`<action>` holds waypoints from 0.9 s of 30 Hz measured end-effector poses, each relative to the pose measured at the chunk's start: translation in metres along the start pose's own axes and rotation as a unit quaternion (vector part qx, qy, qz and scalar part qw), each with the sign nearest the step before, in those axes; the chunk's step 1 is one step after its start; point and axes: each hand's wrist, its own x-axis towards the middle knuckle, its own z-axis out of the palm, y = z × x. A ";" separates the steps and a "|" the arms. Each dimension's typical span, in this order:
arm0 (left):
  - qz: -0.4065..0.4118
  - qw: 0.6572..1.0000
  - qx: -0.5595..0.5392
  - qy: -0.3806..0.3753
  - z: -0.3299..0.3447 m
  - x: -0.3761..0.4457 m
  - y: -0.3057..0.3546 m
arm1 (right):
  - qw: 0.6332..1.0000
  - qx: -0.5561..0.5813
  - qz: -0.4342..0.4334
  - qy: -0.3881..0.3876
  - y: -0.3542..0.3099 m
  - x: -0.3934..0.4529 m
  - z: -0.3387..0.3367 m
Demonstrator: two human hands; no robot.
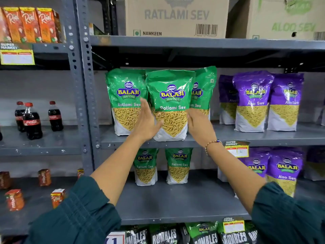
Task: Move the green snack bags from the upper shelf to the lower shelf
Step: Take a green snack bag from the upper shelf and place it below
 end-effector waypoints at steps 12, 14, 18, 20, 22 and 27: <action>-0.145 0.957 -0.214 -0.134 0.037 0.025 -0.033 | 0.922 0.293 0.183 -0.174 0.062 0.022 0.056; -0.133 0.961 -0.214 -0.110 0.039 0.026 -0.036 | 0.911 0.322 0.194 -0.169 0.066 0.022 0.054; -0.110 0.967 -0.216 -0.084 0.037 0.021 -0.035 | 0.902 0.357 0.203 -0.130 0.065 0.015 0.048; -0.089 0.968 -0.221 -0.083 0.032 0.013 -0.032 | 0.902 0.369 0.190 -0.119 0.062 0.008 0.043; -0.071 0.970 -0.220 -0.075 0.025 0.002 -0.029 | 0.902 0.381 0.173 -0.108 0.056 -0.001 0.034; -0.044 0.965 -0.250 -0.064 0.006 -0.034 -0.021 | 0.898 0.404 0.156 -0.079 0.032 -0.030 0.011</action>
